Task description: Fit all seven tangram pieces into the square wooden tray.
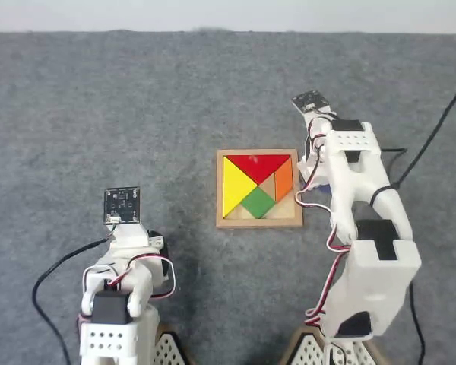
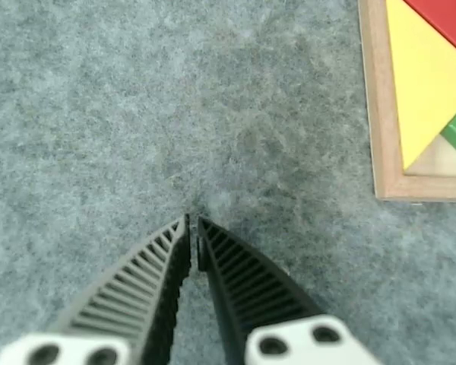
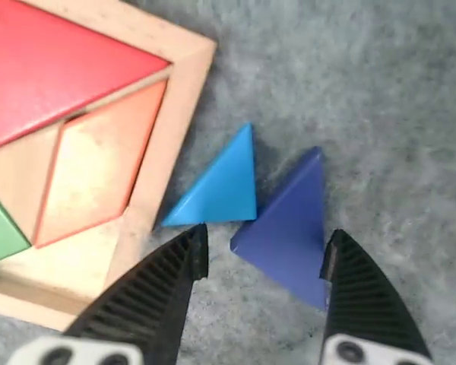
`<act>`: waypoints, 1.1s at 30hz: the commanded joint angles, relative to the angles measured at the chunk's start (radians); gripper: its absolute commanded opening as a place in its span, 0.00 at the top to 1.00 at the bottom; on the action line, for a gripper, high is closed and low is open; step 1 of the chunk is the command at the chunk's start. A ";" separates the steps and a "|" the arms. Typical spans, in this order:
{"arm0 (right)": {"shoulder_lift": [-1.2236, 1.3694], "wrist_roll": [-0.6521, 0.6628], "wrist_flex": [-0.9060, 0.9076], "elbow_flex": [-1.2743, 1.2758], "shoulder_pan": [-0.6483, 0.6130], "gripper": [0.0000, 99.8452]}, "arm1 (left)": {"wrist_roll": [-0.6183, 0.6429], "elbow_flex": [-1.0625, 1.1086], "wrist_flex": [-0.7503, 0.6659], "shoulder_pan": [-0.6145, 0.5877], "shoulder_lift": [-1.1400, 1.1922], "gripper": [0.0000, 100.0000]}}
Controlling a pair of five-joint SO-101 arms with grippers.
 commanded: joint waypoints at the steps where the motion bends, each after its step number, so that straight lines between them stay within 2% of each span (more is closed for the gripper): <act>1: -0.010 0.006 0.004 -0.055 0.005 0.75 | -0.015 -0.013 0.005 -0.006 -0.020 0.99; 11: 0.005 0.005 -0.021 -0.048 0.035 0.75 | -0.015 -0.013 0.005 -0.006 -0.020 0.99; 14: 0.064 -0.038 -0.021 -0.055 0.062 0.76 | -0.015 -0.013 0.005 -0.006 -0.020 0.99; 25: 0.191 -0.104 0.025 -0.222 0.087 0.76 | -0.015 -0.013 0.005 -0.006 -0.020 0.99; 33: 0.180 -0.071 0.061 -0.224 0.088 0.94 | -0.015 -0.013 0.005 -0.006 -0.020 0.99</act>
